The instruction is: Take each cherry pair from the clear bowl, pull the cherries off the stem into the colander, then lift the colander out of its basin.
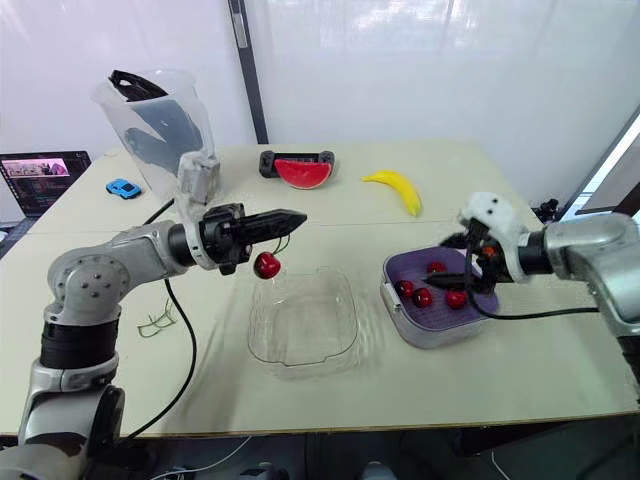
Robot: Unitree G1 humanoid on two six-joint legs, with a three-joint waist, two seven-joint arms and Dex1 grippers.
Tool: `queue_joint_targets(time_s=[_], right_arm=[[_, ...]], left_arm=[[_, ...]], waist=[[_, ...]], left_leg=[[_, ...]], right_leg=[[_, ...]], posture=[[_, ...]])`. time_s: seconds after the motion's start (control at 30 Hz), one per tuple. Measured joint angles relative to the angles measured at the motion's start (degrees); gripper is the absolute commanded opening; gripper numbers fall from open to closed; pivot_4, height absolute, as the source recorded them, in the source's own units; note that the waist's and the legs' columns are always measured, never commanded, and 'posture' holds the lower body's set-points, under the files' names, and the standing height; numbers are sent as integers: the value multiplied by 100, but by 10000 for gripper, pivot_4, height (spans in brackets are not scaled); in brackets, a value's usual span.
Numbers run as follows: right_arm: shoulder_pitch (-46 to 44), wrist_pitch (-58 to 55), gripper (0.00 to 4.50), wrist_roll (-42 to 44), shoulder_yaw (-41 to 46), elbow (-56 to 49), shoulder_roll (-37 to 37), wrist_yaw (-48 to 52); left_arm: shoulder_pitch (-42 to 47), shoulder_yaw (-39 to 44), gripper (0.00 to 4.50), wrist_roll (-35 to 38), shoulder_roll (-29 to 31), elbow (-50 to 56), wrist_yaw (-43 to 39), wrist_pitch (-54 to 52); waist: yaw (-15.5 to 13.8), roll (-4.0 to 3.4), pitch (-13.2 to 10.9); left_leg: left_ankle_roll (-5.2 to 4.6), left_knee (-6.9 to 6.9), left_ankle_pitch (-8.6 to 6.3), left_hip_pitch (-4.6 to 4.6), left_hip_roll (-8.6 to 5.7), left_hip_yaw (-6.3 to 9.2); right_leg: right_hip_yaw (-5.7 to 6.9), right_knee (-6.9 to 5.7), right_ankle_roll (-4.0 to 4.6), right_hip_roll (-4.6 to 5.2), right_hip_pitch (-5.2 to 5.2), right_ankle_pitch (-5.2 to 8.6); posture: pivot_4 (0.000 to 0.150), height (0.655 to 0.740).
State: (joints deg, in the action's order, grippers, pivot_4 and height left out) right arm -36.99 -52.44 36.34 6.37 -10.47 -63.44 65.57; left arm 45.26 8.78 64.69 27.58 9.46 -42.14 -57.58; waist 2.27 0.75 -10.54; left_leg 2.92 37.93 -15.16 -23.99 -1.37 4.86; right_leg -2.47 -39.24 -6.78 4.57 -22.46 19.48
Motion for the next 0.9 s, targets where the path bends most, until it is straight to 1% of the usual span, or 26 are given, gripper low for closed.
queue_joint_targets(time_s=[0.1, 0.17, 0.2, 0.4, 0.67, 0.8, 0.83, 0.87, 0.9], right_arm=[[-274, -635, 44319, 1232, 476, -565, 703, -161], [-309, -829, 44319, 1620, 540, -758, 1015, -401], [-334, -868, 44319, 1723, 543, -848, 1351, -699], [-361, -918, 44319, 1941, -29, -1106, 2880, -1895], [-679, -909, 44319, 2039, -417, -1112, 3868, -2652], [-795, -925, 44319, 2208, -435, -1047, 4157, -2843], [-811, -943, 38658, 2260, -438, -1047, 4190, -2874], [-812, -963, 35524, 2287, -448, -1045, 4201, -2898], [-812, -972, 30713, 2310, -462, -1030, 4204, -2937]], left_arm=[[138, 164, 0, 348, -126, -65, 144, -106], [217, 177, 0, 482, -149, -78, 201, -168], [224, 213, 0, 560, -153, -83, 253, -200], [238, 220, 0, 807, -209, -102, 406, -251], [245, 217, 0, 855, -195, -108, 500, -286], [245, 217, 0, 856, -228, -108, 531, -286], [245, 216, 0, 856, -256, -108, 548, -285], [245, 216, 0, 856, -276, -108, 555, -285], [245, 215, 0, 855, -281, -108, 559, -285]], waist=[[9, 2, -1], [-3, 2, -1], [-3, 4, 1], [16, 4, 0], [26, 4, 0], [23, 4, 1], [23, 4, 1], [23, 4, 1], [26, 4, 1]], left_leg=[[0, 3, 0, 2, 1, 4], [0, 4, 0, 2, -1, 3], [0, 5, 0, 3, -1, 4], [19, 5, 11, 2, -3, 4], [20, 3, 11, 2, -3, 7], [21, 4, 12, 2, -3, 6], [21, 4, 12, 2, -3, 7], [20, 4, 11, 2, -3, 7], [19, 4, 11, 2, -4, 6]], right_leg=[[3, 0, 0, -2, 5, 0], [3, 0, 0, 1, 5, 0], [3, 0, 0, 2, 6, 0], [1, -8, 0, 3, -4, 0], [2, -12, 0, 1, -6, 0], [2, -12, 0, 2, -6, 0], [2, -13, 0, 2, -5, 0], [2, -12, 0, 2, -6, 0], [2, -13, 0, 2, -6, 0]], posture=[[1500, 7400], [1500, 7400], [1500, 7400], [1500, 7400], [1500, 7400], [1500, 7400], [1500, 7400], [1500, 7400], [1500, 7400]])
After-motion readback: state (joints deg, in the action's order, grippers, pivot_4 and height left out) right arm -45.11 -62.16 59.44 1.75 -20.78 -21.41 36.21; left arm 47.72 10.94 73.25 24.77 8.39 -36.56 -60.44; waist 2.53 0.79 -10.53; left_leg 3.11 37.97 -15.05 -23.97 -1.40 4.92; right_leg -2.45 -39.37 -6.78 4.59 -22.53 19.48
